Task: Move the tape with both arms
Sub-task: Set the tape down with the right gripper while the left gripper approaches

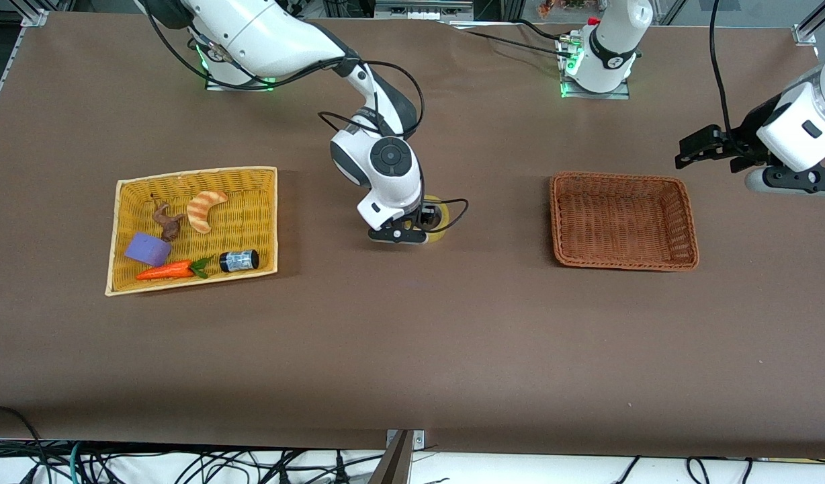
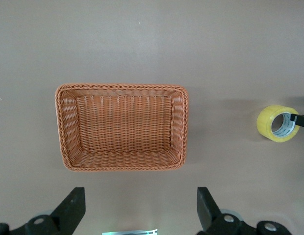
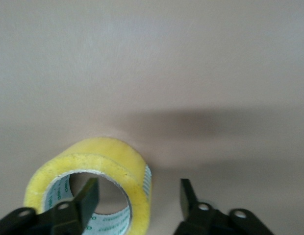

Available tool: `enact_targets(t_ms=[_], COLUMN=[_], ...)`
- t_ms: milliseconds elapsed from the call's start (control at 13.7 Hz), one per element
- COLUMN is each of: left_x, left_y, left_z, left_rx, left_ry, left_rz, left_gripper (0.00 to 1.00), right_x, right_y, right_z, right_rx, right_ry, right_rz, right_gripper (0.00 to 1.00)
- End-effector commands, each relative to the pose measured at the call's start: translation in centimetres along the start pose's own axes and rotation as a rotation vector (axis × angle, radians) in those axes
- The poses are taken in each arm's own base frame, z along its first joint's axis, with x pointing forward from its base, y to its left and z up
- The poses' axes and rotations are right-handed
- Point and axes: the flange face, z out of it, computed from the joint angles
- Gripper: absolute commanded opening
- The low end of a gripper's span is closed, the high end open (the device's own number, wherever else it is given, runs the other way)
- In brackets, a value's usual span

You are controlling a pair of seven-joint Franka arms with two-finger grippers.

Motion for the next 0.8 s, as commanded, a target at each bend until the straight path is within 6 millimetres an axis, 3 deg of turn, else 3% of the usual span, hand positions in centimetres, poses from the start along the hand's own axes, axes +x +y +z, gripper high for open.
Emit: enact_targets(t_ms=[0, 146, 293, 439, 512, 659, 732], left_x=[0.6, 0.6, 1.1, 1.1, 1.0, 1.4, 1.6], left_y=[0.5, 0.8, -0.1, -0.9, -1.0, -0.4, 1.1], left_z=[1.9, 4.5, 6.5, 7.4, 8.2, 11.3, 12.7], left_rx=[-0.023, -0.008, -0.009, 0.003, 0.051, 0.057, 0.059], left_ry=[-0.049, -0.087, -0.081, -0.095, -0.108, -0.094, -0.081], left_rz=[0.013, 0.022, 0.012, 0.018, 0.029, 0.034, 0.057], left_gripper=[1.00, 1.00, 1.00, 1.00, 1.00, 1.00, 1.00], right_x=[3.5, 6.5, 10.3, 12.9, 13.9, 14.9, 15.4], right_y=[2.2, 6.8, 14.5, 22.9, 27.1, 34.2, 37.5], right_z=[-7.9, -12.8, -18.0, -21.2, -21.7, -24.5, -25.5], right_rx=[-0.053, -0.099, -0.090, -0.087, -0.108, -0.142, -0.157], right_ry=[0.006, -0.020, -0.058, -0.134, -0.178, -0.193, -0.188], right_rz=[-0.037, -0.127, -0.161, -0.204, -0.187, -0.080, -0.031], right_gripper=[1.00, 1.00, 1.00, 1.00, 1.00, 1.00, 1.00])
